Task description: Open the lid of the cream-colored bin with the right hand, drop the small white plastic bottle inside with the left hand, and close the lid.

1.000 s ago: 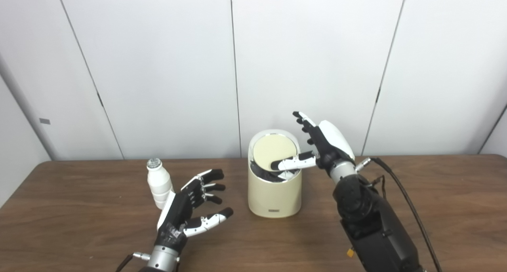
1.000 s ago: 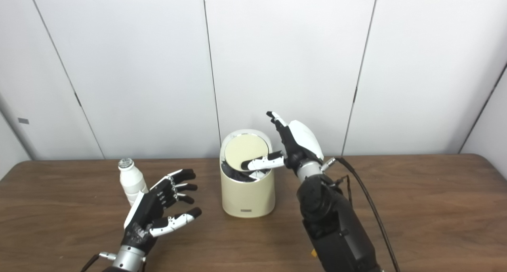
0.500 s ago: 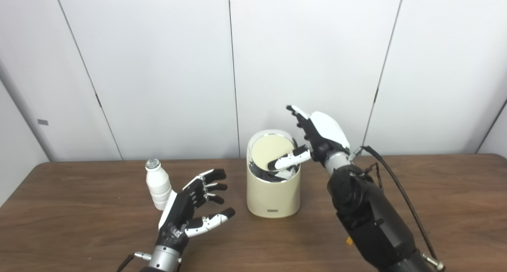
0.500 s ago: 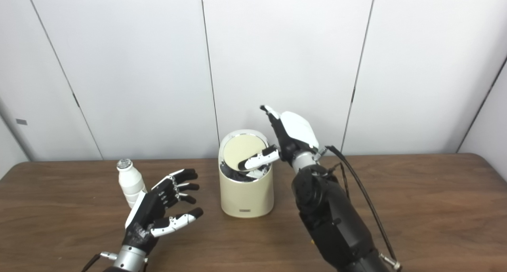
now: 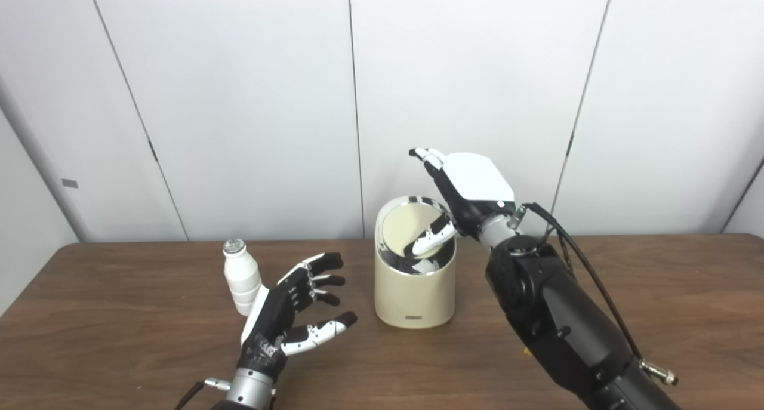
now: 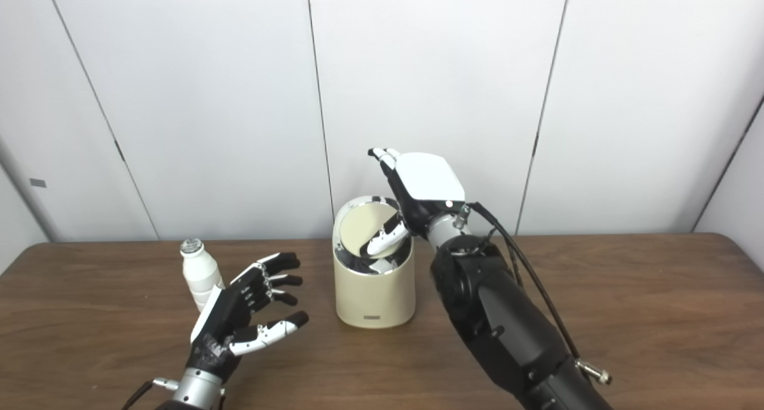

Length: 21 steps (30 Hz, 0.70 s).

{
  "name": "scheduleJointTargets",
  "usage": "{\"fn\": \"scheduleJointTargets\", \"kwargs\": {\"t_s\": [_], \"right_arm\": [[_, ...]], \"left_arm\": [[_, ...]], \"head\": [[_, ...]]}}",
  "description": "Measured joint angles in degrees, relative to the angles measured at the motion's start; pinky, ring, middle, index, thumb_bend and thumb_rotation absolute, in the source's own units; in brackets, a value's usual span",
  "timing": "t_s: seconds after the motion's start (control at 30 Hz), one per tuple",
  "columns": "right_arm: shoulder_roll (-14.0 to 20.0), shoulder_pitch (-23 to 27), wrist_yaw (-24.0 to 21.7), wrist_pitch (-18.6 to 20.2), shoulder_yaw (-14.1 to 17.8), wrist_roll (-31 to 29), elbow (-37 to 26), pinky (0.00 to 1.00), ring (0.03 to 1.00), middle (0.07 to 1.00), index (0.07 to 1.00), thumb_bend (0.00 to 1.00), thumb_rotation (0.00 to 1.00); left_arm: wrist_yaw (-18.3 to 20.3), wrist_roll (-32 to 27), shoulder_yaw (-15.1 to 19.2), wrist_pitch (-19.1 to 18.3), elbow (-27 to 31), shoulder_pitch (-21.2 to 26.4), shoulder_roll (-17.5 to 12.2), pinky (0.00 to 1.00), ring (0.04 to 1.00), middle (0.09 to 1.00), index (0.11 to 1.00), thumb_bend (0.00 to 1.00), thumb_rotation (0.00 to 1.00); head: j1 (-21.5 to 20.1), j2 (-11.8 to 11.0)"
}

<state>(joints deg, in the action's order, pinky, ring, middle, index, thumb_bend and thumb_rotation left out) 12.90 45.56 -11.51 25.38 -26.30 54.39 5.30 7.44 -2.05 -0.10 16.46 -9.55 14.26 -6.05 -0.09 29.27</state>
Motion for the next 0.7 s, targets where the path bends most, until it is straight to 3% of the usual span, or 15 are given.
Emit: {"fn": "scheduleJointTargets", "kwargs": {"t_s": [0.1,0.17,0.37,0.5,0.63,0.7], "right_arm": [[0.0,-0.1,-1.1,0.0,0.3,0.2,-0.6,0.73,0.825,0.933,0.923,0.96,0.19],[-0.2,-0.5,-1.8,0.0,1.3,-0.9,-1.0,0.7,0.825,0.917,0.92,0.93,0.27],[-2.0,-3.8,-2.5,0.4,8.6,-8.9,-1.1,0.65,0.803,0.857,0.859,0.85,0.37],[-4.3,-6.9,4.0,-2.3,13.8,-14.0,-1.0,0.59,0.753,0.812,0.82,0.76,0.35],[-4.8,-9.1,9.8,-6.5,17.5,-17.7,-2.0,0.54,0.697,0.779,0.802,0.73,0.3],[-4.7,-10.4,11.1,-8.2,19.2,-20.2,-4.0,0.53,0.699,0.785,0.812,0.71,0.33]], "left_arm": [[-0.1,0.0,0.1,-0.1,0.1,0.0,0.0,0.58,0.717,0.797,0.795,0.69,0.04],[-0.1,0.0,0.1,-0.1,0.1,0.0,0.0,0.58,0.714,0.794,0.797,0.69,0.03],[0.1,-0.1,0.1,-0.1,0.1,0.0,0.0,0.59,0.717,0.797,0.797,0.68,0.03],[0.3,-0.1,0.0,-0.1,0.1,0.0,0.0,0.59,0.722,0.797,0.796,0.67,0.02],[0.3,-0.1,0.0,-0.1,0.0,0.0,-0.1,0.58,0.721,0.8,0.792,0.68,0.03],[0.3,-0.1,0.0,-0.1,0.0,0.0,-0.1,0.58,0.722,0.801,0.791,0.68,0.03]], "head": [[0.0,-0.1],[-0.1,-0.1],[-0.3,-0.3],[-0.4,-0.2],[-0.3,-0.1],[-0.3,-0.1]]}}
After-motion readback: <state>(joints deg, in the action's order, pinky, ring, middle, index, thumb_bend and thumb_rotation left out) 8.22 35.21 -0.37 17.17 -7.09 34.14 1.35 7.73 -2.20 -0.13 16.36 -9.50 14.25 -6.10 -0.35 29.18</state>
